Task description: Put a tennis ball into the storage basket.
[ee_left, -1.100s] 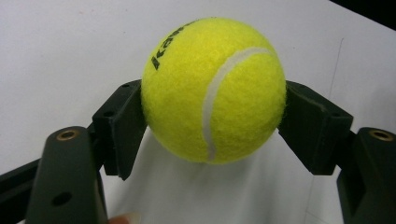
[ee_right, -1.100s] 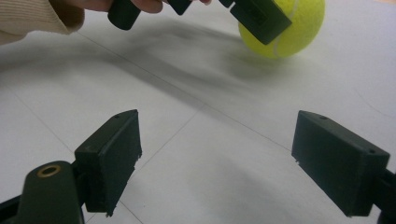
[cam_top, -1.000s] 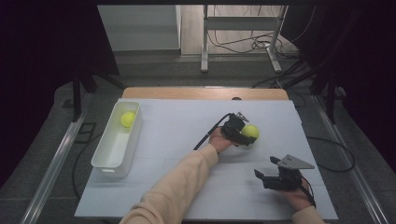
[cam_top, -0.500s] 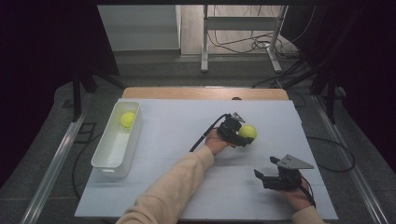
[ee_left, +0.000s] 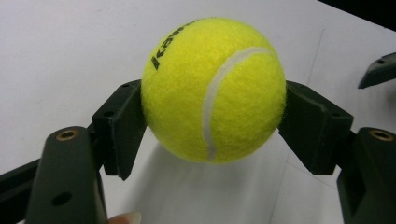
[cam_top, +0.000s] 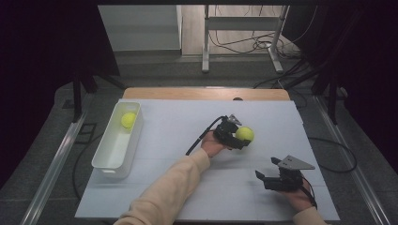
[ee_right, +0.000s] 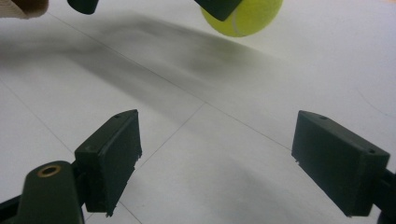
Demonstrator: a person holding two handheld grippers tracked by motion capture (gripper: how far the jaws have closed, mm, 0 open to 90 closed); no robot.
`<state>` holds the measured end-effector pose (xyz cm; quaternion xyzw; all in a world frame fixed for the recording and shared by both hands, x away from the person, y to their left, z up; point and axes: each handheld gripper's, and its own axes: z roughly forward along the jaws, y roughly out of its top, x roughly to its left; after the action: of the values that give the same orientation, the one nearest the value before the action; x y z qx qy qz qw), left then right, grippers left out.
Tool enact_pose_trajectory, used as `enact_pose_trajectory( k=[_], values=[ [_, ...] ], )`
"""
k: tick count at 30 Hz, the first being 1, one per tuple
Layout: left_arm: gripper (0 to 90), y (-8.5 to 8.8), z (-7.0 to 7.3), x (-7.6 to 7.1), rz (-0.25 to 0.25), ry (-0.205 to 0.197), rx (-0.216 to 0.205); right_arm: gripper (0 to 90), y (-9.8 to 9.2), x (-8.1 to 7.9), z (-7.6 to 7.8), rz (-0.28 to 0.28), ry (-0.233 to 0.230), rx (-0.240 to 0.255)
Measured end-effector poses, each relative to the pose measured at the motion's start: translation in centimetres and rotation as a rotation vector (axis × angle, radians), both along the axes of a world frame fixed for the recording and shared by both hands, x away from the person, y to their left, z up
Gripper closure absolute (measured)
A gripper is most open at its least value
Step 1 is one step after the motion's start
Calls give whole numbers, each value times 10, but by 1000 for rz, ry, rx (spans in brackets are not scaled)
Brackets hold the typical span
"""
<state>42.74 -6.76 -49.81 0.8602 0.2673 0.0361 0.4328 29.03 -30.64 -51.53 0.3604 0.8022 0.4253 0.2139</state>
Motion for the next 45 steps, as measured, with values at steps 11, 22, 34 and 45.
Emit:
enact_pose_trajectory(
  k=[11,22,34,45],
  values=[
    [276,10,6,-10,7,-10,-24,162,0,0,0,-1,-2,-4],
    [276,21,11,-18,12,-15,-36,162,0,0,0,-1,-3,-5],
    [275,32,11,-26,19,-13,-45,162,0,-1,0,-3,-3,-6],
    [275,47,13,-34,37,-16,-44,162,1,-1,0,-3,-4,-11]
  ],
)
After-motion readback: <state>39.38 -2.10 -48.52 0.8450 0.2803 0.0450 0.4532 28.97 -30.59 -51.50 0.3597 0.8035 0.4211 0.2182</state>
